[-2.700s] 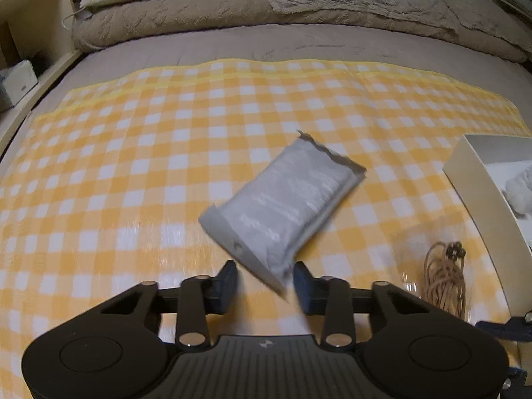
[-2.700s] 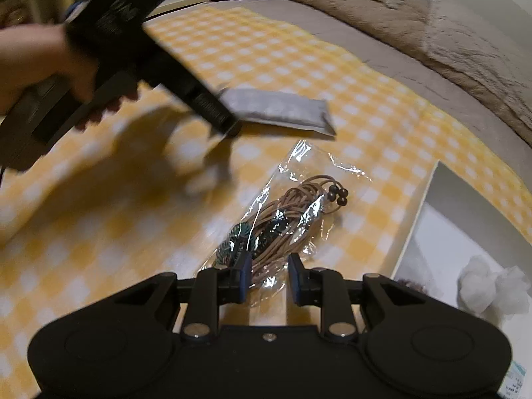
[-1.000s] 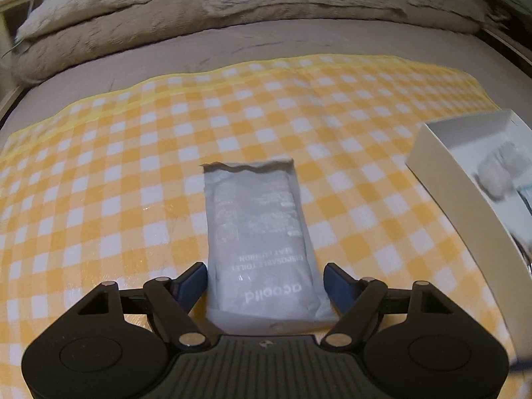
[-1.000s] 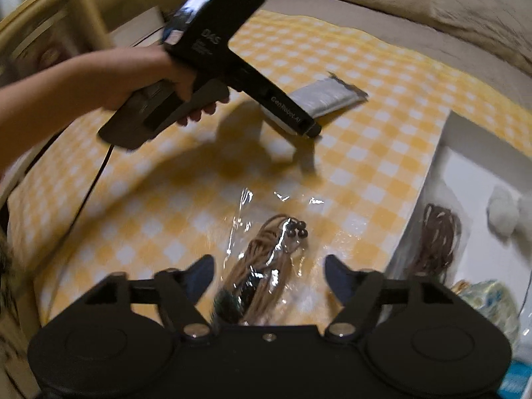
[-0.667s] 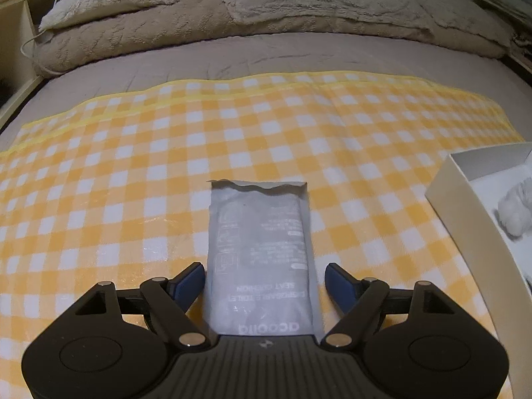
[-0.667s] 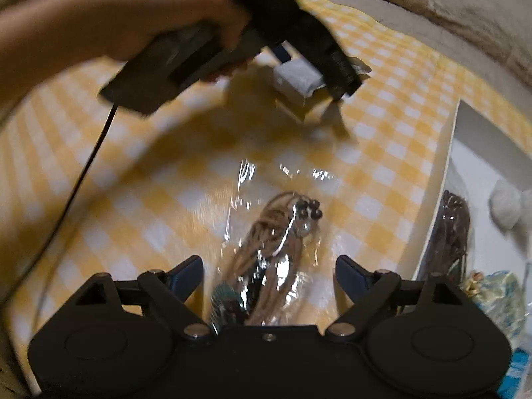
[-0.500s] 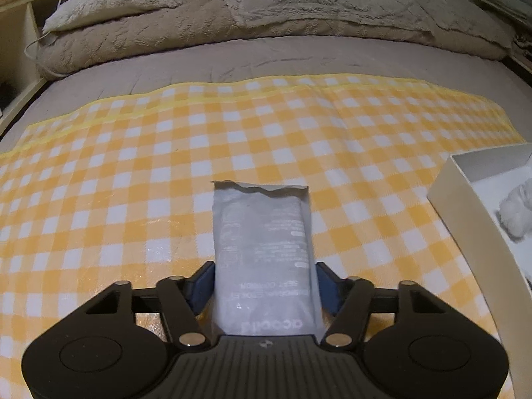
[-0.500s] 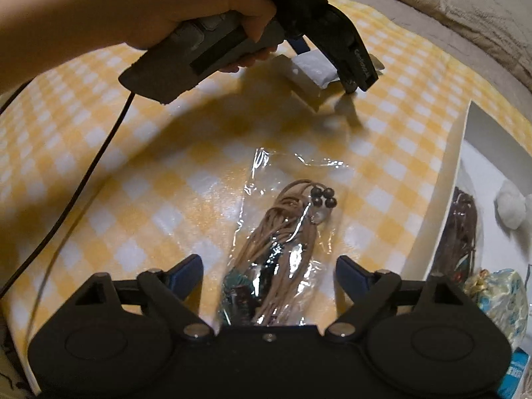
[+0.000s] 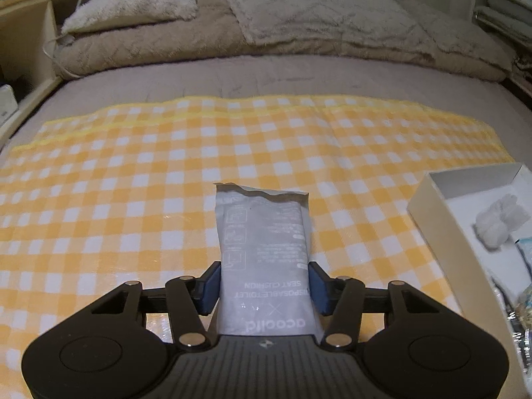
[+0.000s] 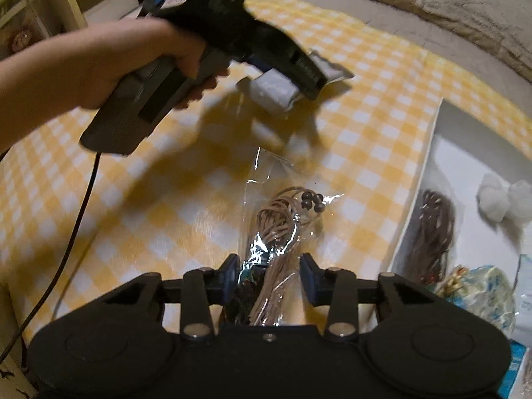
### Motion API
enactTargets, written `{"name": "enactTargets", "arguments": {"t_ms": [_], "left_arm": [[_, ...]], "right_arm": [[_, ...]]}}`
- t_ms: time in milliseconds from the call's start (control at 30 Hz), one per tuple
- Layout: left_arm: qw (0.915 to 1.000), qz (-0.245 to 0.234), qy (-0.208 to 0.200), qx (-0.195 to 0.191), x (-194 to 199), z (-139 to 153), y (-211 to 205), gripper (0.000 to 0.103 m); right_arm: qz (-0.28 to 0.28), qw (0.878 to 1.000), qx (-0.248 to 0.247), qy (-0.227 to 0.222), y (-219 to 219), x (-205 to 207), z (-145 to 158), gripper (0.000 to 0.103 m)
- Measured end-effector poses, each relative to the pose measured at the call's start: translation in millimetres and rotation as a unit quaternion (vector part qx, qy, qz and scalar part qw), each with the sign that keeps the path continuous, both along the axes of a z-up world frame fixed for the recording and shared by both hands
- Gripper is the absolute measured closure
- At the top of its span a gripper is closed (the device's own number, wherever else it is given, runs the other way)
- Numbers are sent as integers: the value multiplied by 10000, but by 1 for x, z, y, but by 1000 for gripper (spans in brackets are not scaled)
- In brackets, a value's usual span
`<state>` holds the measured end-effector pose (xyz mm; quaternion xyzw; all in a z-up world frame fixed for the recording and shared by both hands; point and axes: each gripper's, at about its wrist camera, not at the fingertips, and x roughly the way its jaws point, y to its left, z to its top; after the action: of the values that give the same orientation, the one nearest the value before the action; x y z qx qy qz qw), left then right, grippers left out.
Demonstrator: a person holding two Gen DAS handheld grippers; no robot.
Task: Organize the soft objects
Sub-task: 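Lift and carry the grey packet and tan cord bag over the white box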
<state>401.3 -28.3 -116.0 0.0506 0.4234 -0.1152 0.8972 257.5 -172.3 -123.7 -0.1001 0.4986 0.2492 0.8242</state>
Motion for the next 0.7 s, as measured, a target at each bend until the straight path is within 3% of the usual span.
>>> {"name": "enactTargets", "arguments": {"t_ms": [700], "left_arm": [[9966,254,-530,-581,-65,77,6,48]], "right_arm": [[-738,9900,365,-1143,-48,8,64,63]]}}
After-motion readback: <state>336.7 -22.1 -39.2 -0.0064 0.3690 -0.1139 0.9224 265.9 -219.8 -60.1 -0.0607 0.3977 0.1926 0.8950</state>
